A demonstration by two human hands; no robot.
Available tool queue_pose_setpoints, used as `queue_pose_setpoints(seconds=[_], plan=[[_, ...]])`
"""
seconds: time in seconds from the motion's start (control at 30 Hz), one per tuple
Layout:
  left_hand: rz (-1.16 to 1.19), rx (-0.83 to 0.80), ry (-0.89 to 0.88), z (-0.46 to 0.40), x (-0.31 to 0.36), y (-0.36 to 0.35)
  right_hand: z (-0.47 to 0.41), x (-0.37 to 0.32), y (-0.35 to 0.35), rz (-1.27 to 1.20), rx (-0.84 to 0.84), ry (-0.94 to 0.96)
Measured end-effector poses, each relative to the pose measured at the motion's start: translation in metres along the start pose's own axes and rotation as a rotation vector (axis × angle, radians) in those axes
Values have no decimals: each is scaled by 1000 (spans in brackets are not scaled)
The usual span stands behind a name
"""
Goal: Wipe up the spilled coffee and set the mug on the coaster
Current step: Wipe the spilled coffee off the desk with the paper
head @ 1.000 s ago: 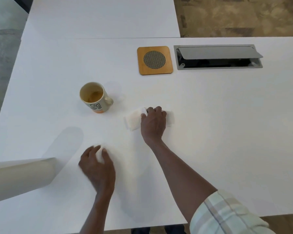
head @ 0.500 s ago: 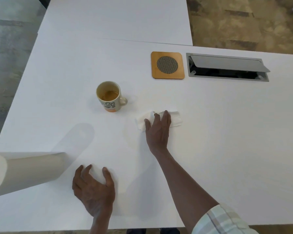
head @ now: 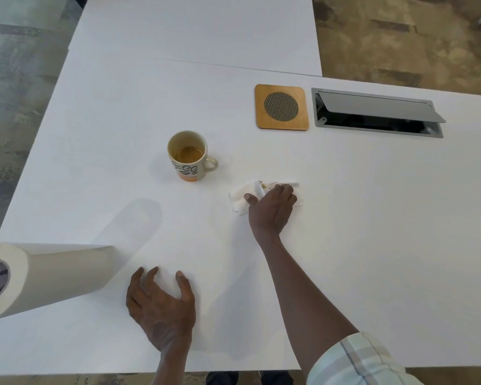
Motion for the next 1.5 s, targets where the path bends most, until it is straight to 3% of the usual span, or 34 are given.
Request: queue_pose_setpoints(seconds=[0.23,0.4,0.93,1.2,1.5], plan=[[14,8,3,0,0,1,7,-13,-7,-65,-48,101],[15,7,1,0,1,1,17,-13,-5,-189,27,209],[3,17,8,1,0,2,-16,-8,8,-308,-148,231],[0,18,7,1,-1,1,6,-17,-3,81,55,450],[-8,22,1,0,0,2,15,-16,-28,60,-124,296]])
Point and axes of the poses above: each hand's wrist, its own z-axis away from the middle knuckle, its own y-axis out of the back of the hand, x = y × z, the point moved 10 cm from there along -z, towards the middle knuckle, and after that the axes turned 8 degrees about -y, right-handed, at the moved point
